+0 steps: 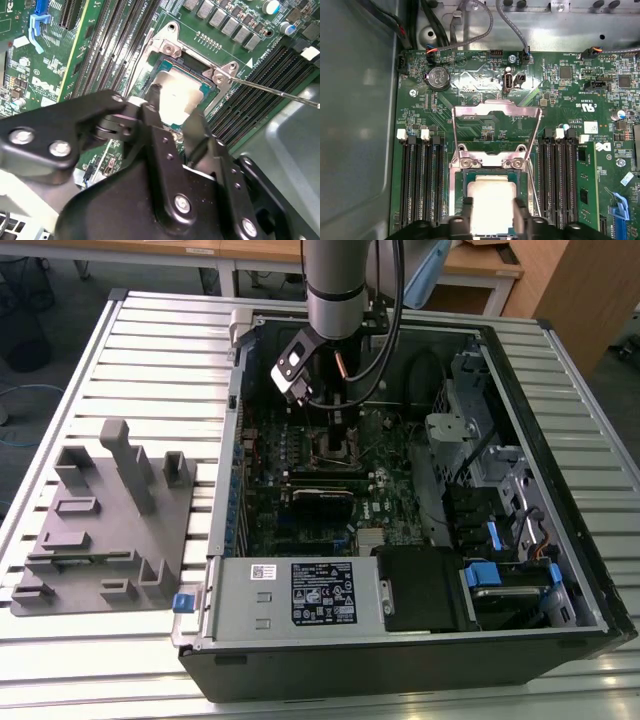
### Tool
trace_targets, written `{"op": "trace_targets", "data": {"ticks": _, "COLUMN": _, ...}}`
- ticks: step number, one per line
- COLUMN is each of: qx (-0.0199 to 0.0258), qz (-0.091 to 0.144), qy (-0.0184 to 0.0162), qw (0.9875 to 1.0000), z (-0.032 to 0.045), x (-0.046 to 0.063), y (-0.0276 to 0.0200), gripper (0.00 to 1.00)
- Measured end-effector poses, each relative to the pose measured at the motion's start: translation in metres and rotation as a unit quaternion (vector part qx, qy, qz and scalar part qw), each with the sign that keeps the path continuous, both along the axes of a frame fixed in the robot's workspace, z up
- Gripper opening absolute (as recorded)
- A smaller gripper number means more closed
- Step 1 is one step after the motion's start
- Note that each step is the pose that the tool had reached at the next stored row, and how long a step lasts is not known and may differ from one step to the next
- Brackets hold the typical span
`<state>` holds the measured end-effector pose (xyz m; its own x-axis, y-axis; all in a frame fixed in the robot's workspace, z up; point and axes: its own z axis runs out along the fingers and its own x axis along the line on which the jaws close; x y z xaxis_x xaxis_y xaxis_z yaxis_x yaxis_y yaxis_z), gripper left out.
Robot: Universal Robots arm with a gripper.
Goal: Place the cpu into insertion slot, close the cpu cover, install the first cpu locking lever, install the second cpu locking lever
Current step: 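Place the cpu into insertion slot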
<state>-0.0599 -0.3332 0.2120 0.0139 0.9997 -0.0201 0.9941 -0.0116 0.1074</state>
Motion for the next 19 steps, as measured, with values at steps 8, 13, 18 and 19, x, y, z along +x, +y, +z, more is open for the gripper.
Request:
{"op": "trace_targets", "data": {"ticks": 8, "qx": 0.0, "qz": 0.0, "qy": 0.0, "qw": 1.0, "z": 0.0001, "x": 0.0, "y": 0.0, "gripper": 0.17}}
{"op": "trace_targets", "data": {"ticks": 13, "qx": 0.0, "qz": 0.0, "qy": 0.0, "qw": 1.0, "z": 0.0001, "x": 0.0, "y": 0.0, "gripper": 0.1}}
{"op": "trace_targets", "data": {"ticks": 18, "qx": -0.0002, "qz": 0.0, "qy": 0.0056, "qw": 1.0, "z": 0.0002, "x": 0.0, "y": 0.0, "gripper": 0.1}}
{"op": "trace_targets", "data": {"ticks": 19, "qx": -0.0002, "qz": 0.0, "qy": 0.0063, "qw": 1.0, "z": 0.0003, "x": 0.0, "y": -0.0001, "gripper": 0.1}}
